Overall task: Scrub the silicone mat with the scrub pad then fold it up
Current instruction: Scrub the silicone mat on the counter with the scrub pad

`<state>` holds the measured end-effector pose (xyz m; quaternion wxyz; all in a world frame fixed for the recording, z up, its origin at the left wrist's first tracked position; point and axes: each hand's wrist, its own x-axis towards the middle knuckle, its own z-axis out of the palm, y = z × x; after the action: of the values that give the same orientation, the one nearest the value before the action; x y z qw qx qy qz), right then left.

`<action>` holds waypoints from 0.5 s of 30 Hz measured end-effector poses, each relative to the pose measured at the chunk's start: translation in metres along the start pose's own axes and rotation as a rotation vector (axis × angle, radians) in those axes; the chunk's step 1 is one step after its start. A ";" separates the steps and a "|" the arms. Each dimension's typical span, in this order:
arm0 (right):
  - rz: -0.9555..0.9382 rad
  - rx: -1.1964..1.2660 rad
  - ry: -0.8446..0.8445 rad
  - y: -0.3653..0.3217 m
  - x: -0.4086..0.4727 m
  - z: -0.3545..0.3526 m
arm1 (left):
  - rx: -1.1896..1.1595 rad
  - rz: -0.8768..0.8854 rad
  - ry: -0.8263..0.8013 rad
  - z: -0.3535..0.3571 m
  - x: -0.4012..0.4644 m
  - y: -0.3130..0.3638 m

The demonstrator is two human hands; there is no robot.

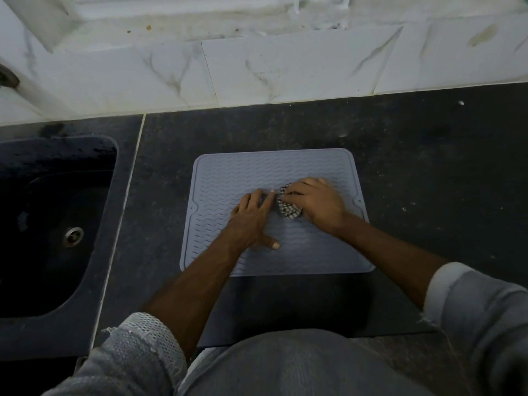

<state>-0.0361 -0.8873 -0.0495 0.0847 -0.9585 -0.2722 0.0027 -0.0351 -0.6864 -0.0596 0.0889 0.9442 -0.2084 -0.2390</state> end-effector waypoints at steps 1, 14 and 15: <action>-0.022 -0.004 -0.022 -0.006 0.007 0.003 | 0.004 -0.009 -0.005 0.000 0.000 0.001; -0.013 -0.068 -0.019 0.031 -0.029 -0.005 | 0.016 -0.003 -0.036 -0.002 -0.001 0.000; -0.030 -0.065 0.008 0.026 -0.022 -0.005 | 0.016 -0.007 -0.042 -0.002 -0.001 0.000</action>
<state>-0.0414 -0.9216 -0.0497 0.0549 -0.9566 -0.2860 -0.0111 -0.0350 -0.6862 -0.0573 0.0759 0.9404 -0.2088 -0.2575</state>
